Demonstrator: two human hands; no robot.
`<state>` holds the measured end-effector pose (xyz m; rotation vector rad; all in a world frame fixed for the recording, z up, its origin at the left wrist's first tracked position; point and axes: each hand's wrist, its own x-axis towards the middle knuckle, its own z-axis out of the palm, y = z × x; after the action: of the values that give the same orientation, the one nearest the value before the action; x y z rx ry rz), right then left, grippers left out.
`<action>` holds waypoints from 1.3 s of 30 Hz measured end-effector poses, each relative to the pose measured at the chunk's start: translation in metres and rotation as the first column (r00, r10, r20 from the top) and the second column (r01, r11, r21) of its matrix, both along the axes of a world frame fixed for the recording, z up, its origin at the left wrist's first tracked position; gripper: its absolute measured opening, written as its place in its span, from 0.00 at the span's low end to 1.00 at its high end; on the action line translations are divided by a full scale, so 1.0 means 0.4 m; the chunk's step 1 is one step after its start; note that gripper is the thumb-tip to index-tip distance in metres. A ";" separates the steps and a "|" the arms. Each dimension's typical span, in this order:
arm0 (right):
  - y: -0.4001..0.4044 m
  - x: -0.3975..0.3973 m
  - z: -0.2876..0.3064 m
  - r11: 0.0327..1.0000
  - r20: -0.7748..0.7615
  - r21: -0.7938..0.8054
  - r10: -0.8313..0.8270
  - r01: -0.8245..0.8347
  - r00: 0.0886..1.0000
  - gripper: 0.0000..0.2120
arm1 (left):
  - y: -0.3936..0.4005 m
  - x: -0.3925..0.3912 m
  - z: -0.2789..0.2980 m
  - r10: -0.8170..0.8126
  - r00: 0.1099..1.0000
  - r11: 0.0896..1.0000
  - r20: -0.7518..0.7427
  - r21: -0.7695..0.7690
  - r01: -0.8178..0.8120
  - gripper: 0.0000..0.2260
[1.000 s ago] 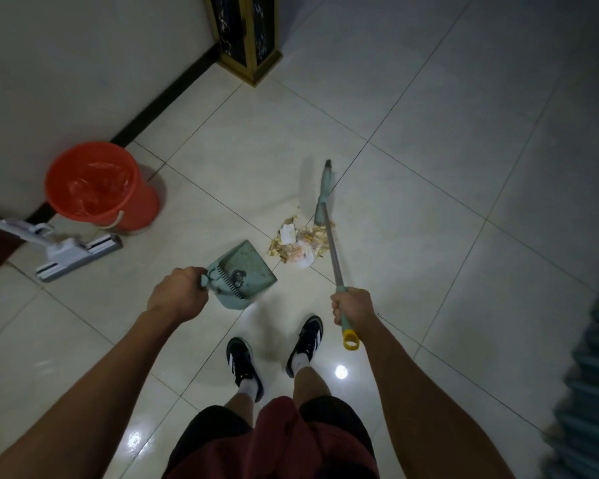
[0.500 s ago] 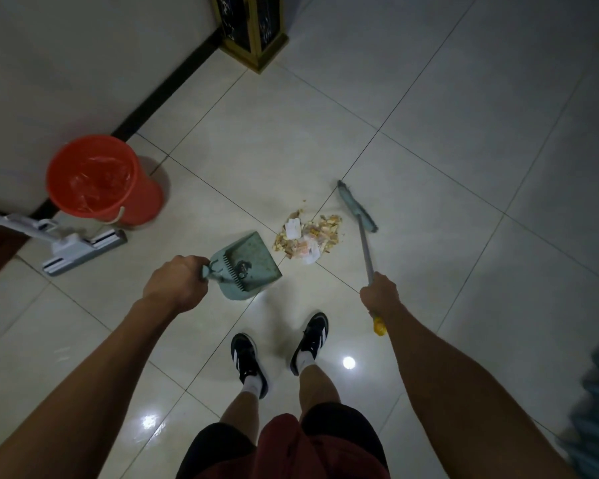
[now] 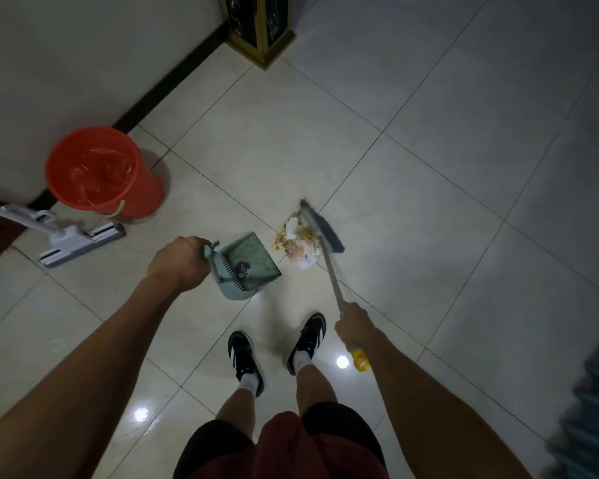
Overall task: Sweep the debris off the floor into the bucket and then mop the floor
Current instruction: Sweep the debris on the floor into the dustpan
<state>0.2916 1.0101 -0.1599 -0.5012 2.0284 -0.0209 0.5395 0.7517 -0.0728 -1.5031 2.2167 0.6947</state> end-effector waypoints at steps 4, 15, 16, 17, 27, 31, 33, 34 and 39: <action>0.004 0.079 0.015 0.998 0.065 0.001 0.062 -0.062 0.996 0.18 | 0.017 0.010 0.000 -0.035 0.999 0.999 0.009 -0.001 0.035 0.07; 0.010 0.223 0.041 0.992 0.204 -0.021 0.129 -0.127 0.970 0.23 | 0.095 0.057 -0.019 0.092 0.993 0.995 -0.069 0.048 -0.089 0.08; 0.009 0.232 0.046 0.992 0.212 -0.024 0.129 -0.127 0.969 0.24 | 0.094 0.054 -0.017 0.096 0.992 0.994 -0.076 0.050 -0.093 0.07; 0.011 0.239 0.048 0.993 0.217 -0.027 0.121 -0.118 0.969 0.26 | 0.090 0.055 -0.015 0.103 0.991 0.994 -0.082 0.050 -0.099 0.07; 0.016 0.235 0.135 0.998 0.246 -0.043 0.062 -0.053 0.967 0.28 | 0.084 0.125 -0.003 0.172 0.979 0.983 -0.110 0.082 -0.164 0.10; 0.005 0.197 0.165 0.994 0.163 -0.067 0.101 -0.091 0.981 0.24 | 0.087 0.173 -0.002 0.205 0.974 0.977 -0.100 0.077 -0.198 0.11; -0.009 0.189 0.178 0.987 0.136 -0.091 0.145 -0.134 0.980 0.26 | 0.087 0.194 0.000 0.221 0.970 0.974 -0.097 0.074 -0.214 0.13; -0.020 0.186 0.180 0.983 0.120 -0.099 0.166 -0.155 0.979 0.27 | 0.087 0.204 0.002 0.231 0.968 0.972 -0.097 0.076 -0.224 0.13; -0.085 0.199 0.167 0.955 0.036 -0.120 0.276 -0.270 0.961 0.28 | 0.082 0.268 0.002 0.286 0.954 0.956 -0.094 0.091 -0.277 0.11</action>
<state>0.3712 0.9759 -0.0931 -0.8421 1.8985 0.0175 0.6467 0.7846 -0.0720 -1.8010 2.0413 0.9565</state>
